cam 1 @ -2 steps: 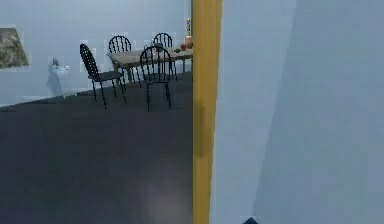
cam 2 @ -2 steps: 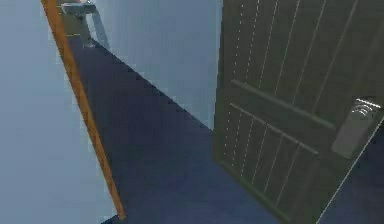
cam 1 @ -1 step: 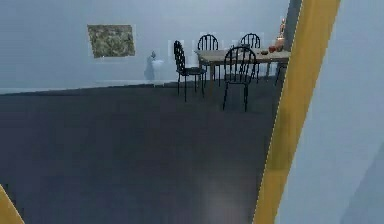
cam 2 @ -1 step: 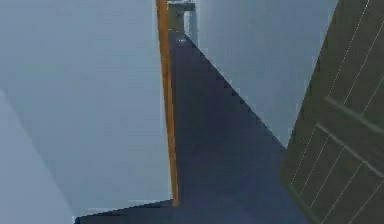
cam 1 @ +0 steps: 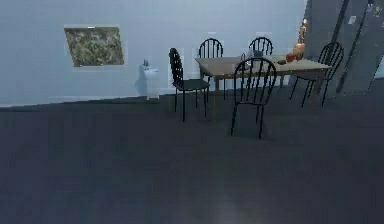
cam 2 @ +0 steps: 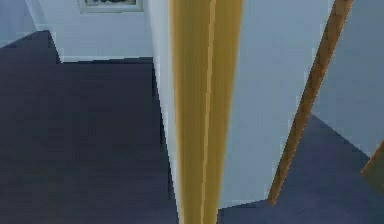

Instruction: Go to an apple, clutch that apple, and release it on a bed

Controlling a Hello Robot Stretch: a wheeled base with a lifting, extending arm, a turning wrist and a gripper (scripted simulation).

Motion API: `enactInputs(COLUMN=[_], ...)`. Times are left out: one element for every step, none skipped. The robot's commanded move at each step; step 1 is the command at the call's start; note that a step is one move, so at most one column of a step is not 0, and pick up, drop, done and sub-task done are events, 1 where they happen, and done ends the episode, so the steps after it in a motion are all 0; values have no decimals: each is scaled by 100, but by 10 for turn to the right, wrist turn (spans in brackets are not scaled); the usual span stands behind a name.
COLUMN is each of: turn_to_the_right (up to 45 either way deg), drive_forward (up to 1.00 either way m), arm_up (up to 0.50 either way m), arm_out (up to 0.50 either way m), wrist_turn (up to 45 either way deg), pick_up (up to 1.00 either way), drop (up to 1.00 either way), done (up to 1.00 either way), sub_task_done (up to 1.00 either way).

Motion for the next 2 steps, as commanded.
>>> enactInputs(turn_to_the_right=[-120,0], drive_forward=[0,30], arm_up=[0,0], arm_out=[0,0], wrist_turn=[0,0], pick_up=[0,0], drop=[0,0], done=[0,0], sub_task_done=[0,0])
